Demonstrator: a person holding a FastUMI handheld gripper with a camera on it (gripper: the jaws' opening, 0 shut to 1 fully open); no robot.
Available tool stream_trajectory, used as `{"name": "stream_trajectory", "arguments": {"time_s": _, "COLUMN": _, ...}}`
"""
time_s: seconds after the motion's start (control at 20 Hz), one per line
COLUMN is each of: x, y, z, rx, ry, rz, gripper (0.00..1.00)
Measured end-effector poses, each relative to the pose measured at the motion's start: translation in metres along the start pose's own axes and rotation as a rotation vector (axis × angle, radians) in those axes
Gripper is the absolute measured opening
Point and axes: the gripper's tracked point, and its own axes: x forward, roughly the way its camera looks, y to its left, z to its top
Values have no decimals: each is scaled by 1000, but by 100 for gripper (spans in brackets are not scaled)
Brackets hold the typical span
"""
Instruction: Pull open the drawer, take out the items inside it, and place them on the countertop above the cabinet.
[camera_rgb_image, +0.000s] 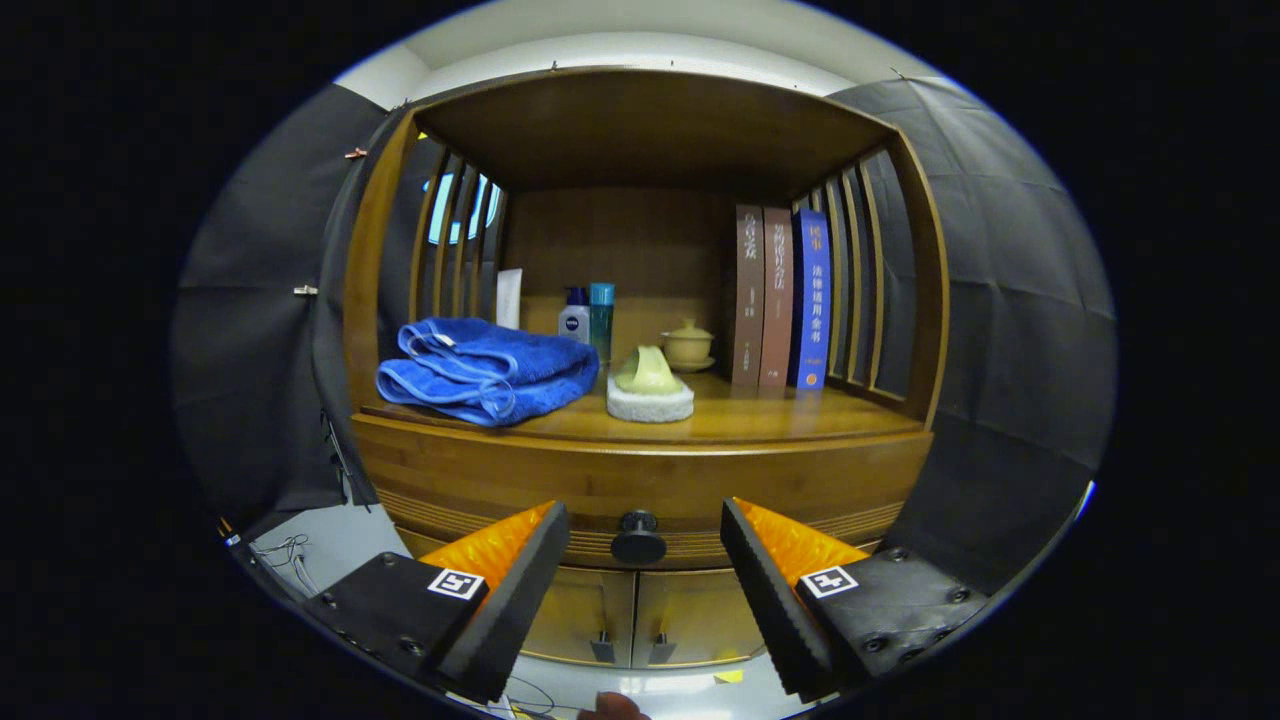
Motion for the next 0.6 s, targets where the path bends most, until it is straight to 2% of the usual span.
{"name": "stream_trajectory", "arguments": {"time_s": 0.3, "x": -61, "y": -20, "z": 98, "rx": -41, "ry": -81, "rz": 10, "gripper": 98}}
{"name": "stream_trajectory", "arguments": {"time_s": 0.6, "x": -129, "y": -40, "z": 155, "rx": -30, "ry": -87, "rz": 10, "gripper": 98}}
